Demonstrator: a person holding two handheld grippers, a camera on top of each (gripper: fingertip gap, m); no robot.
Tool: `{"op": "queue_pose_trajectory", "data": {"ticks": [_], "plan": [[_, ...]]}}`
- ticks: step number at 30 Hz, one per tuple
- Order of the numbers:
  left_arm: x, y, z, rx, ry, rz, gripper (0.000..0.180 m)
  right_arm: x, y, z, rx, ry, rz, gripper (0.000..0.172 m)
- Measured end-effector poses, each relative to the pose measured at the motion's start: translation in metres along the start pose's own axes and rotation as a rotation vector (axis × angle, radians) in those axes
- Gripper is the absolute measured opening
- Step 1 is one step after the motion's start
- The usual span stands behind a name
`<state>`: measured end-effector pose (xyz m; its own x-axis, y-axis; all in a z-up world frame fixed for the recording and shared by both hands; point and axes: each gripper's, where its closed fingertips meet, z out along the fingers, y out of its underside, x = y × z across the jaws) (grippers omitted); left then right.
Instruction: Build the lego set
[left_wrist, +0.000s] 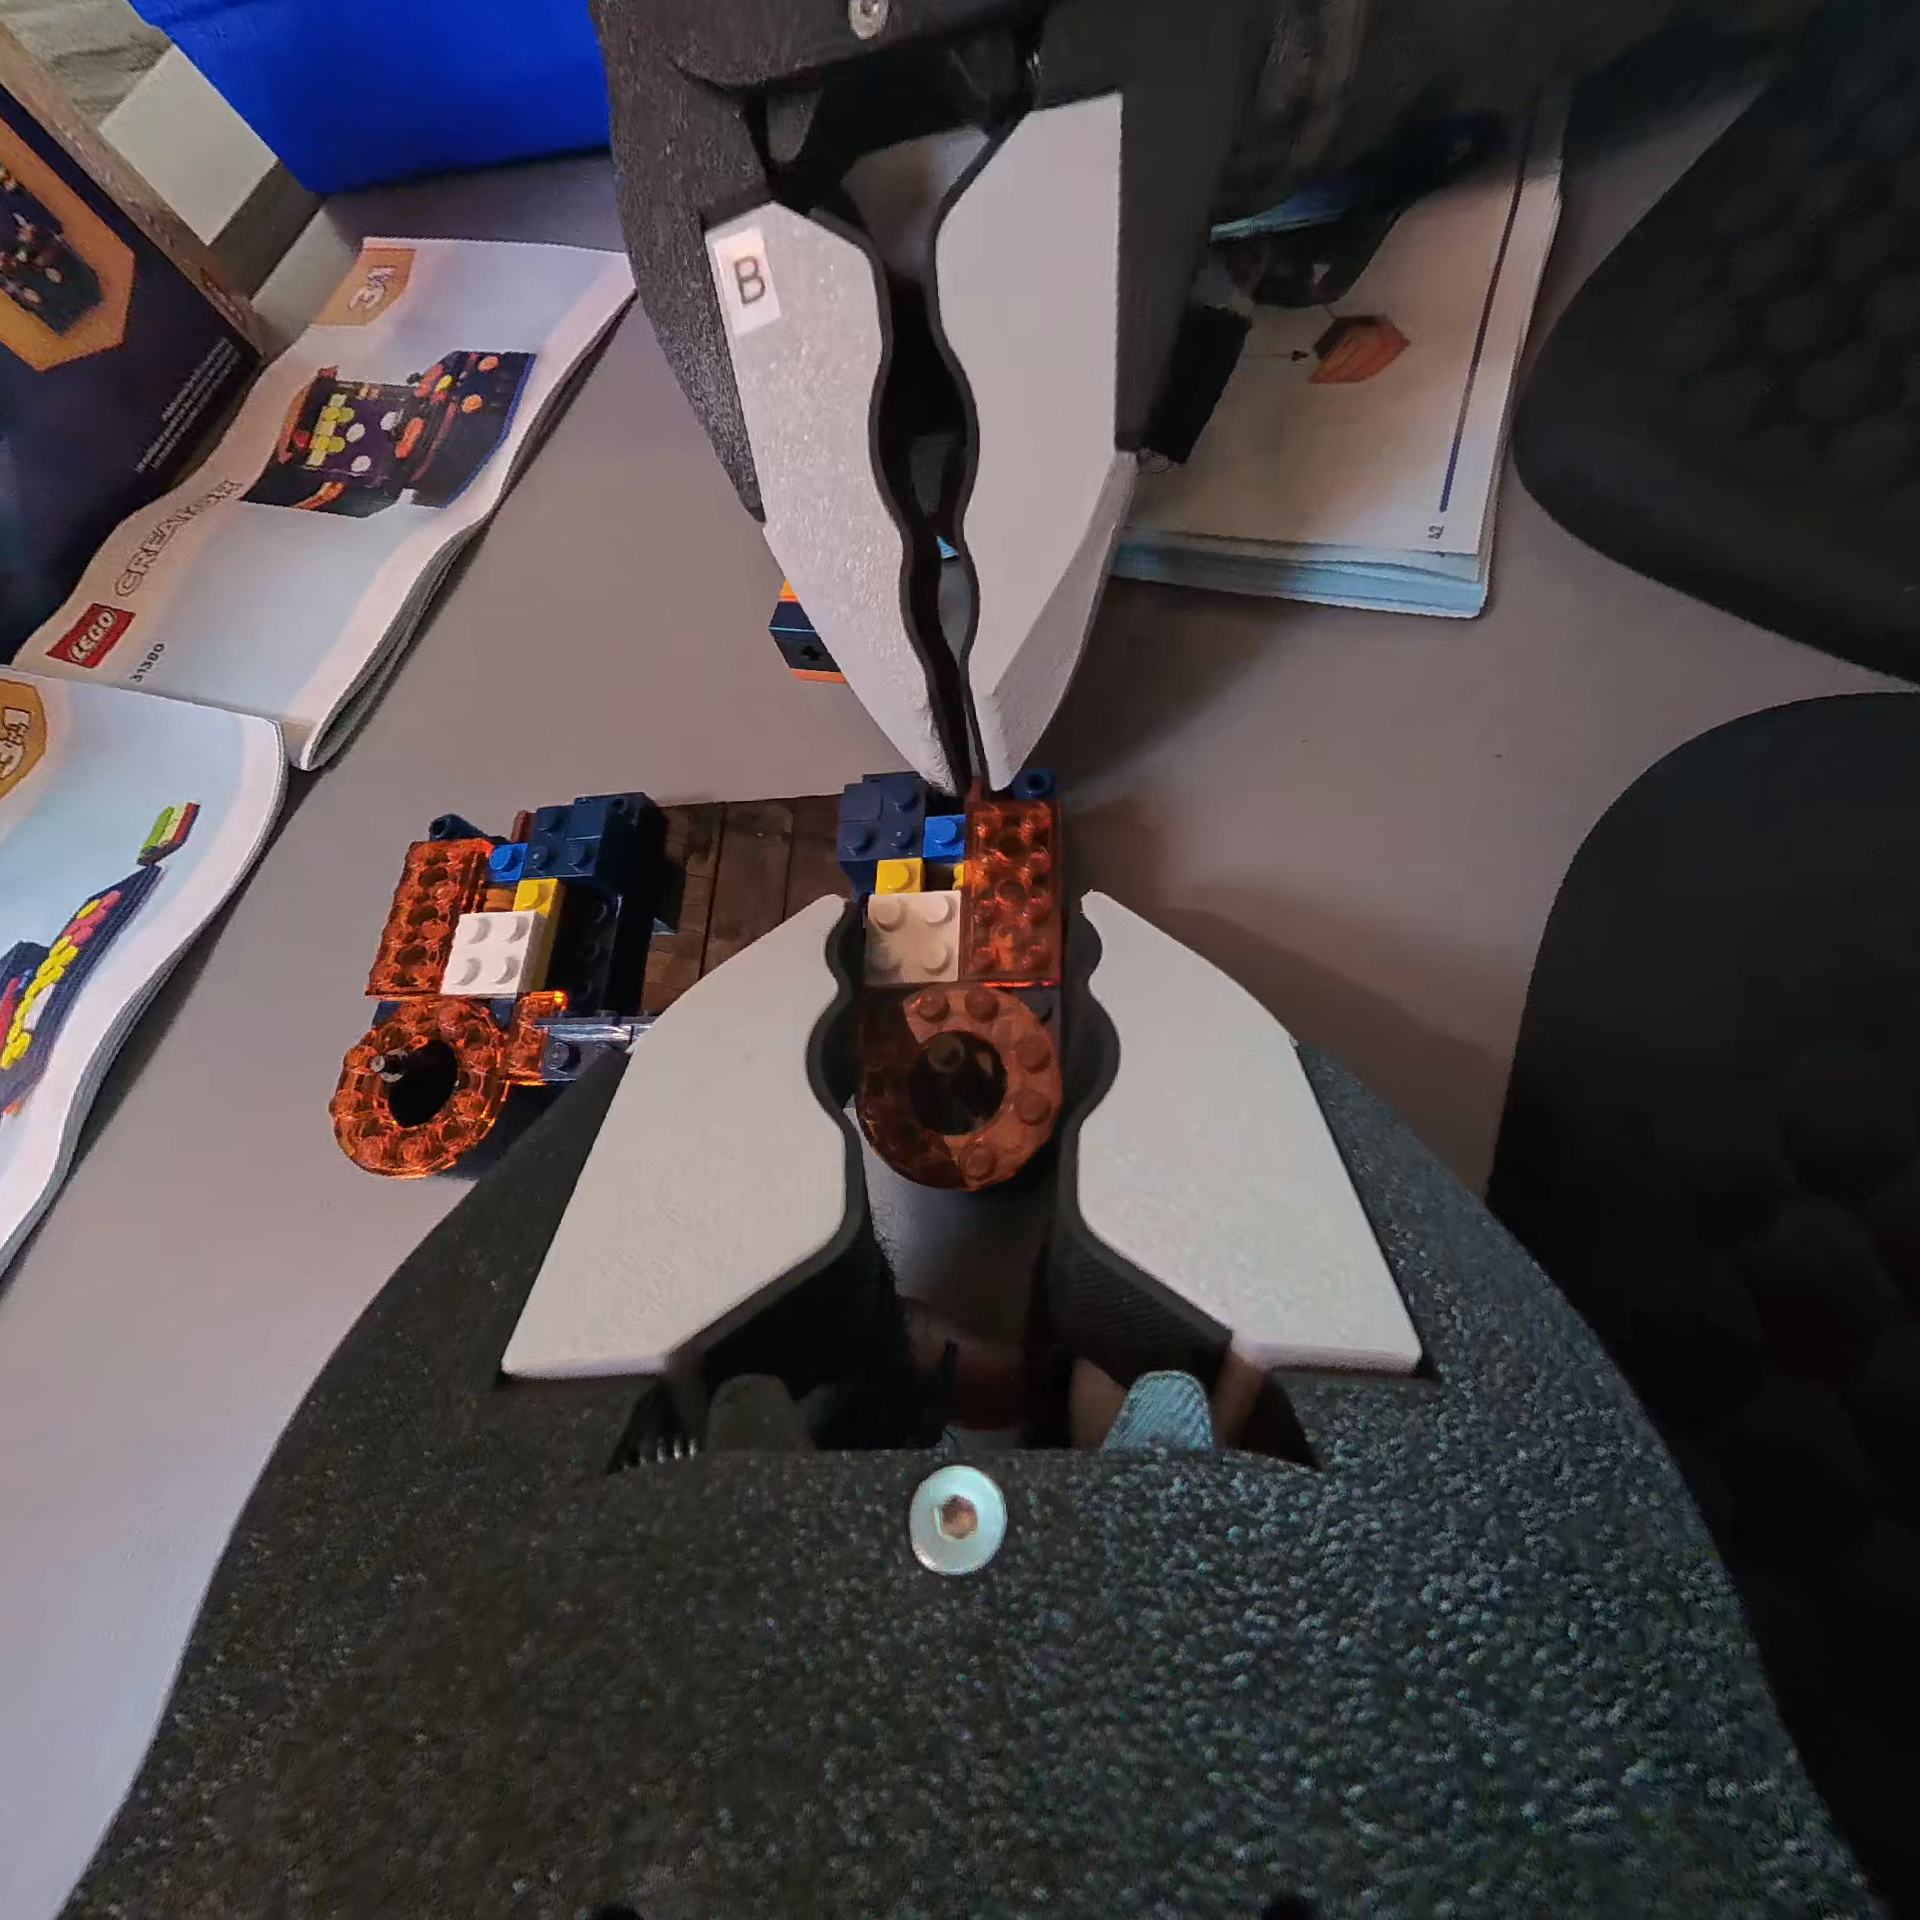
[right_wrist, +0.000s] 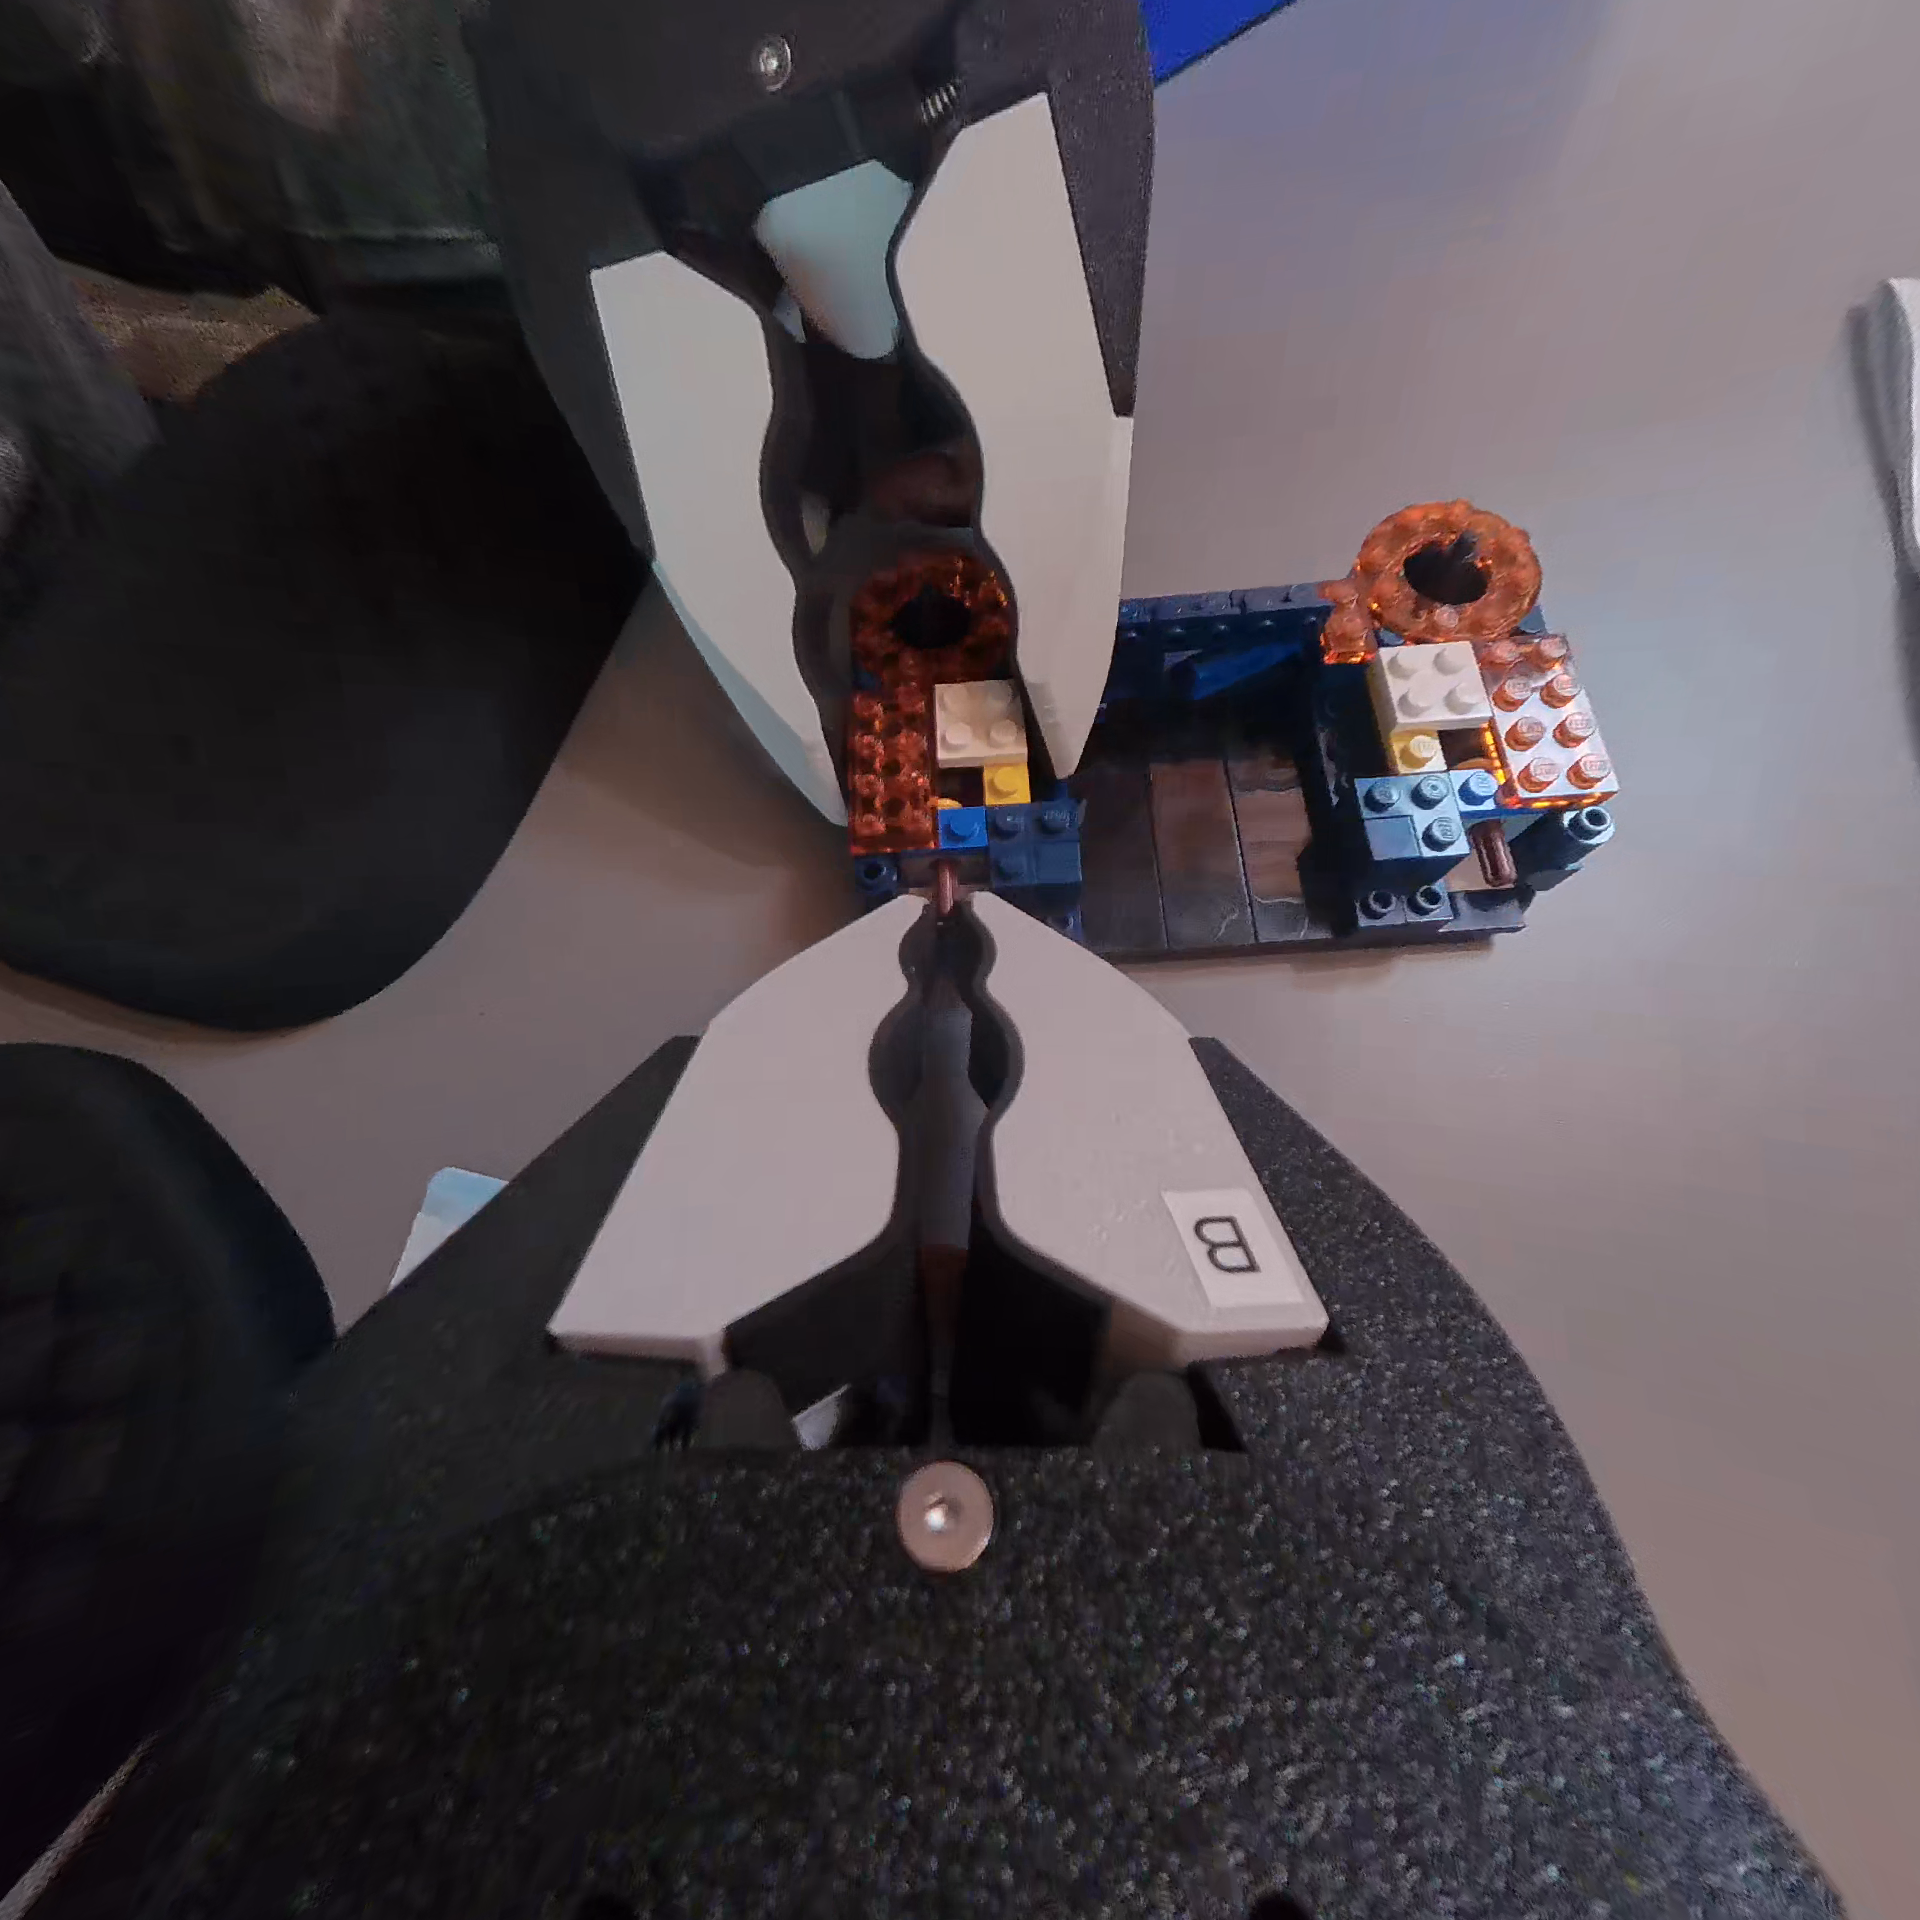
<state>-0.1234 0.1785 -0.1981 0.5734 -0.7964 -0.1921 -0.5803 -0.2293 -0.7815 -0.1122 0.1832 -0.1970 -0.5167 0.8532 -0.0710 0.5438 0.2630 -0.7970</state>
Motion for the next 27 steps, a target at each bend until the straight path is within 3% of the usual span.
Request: {"op": "queue_pose_trajectory", "data": {"ticks": [7, 8, 12, 15, 18, 21, 27], "plan": [[0.0, 0.0, 0.0, -0.001, 0.001, 0.001, 0.037, 0.001, 0.0, -0.001, 0.0, 0.011, -0.017, 0.004], [0.0, 0.001, 0.0, -0.004, 0.0, 0.0, 0.037, 0.001, 0.0, -0.005, -0.004, 0.022, -0.045, 0.012], [0.002, 0.003, 0.002, -0.023, 0.004, 0.013, 0.043, 0.012, -0.007, -0.042, 0.075, 0.122, -0.065, 0.016], [0.002, 0.002, 0.001, -0.015, 0.004, 0.01, 0.044, 0.032, 0.01, -0.062, 0.037, 0.221, 0.001, 0.026], [-0.003, -0.006, -0.006, 0.056, -0.012, -0.018, 0.046, 0.042, 0.027, -0.059, -0.034, 0.25, 0.065, 0.042], [-0.011, -0.017, -0.018, 0.169, -0.031, -0.078, 0.047, 0.038, 0.035, -0.046, -0.08, 0.225, 0.094, 0.046], [-0.017, -0.008, -0.025, 0.153, -0.059, -0.072, 0.047, 0.038, 0.037, -0.035, -0.107, 0.254, 0.045, 0.033]]}}
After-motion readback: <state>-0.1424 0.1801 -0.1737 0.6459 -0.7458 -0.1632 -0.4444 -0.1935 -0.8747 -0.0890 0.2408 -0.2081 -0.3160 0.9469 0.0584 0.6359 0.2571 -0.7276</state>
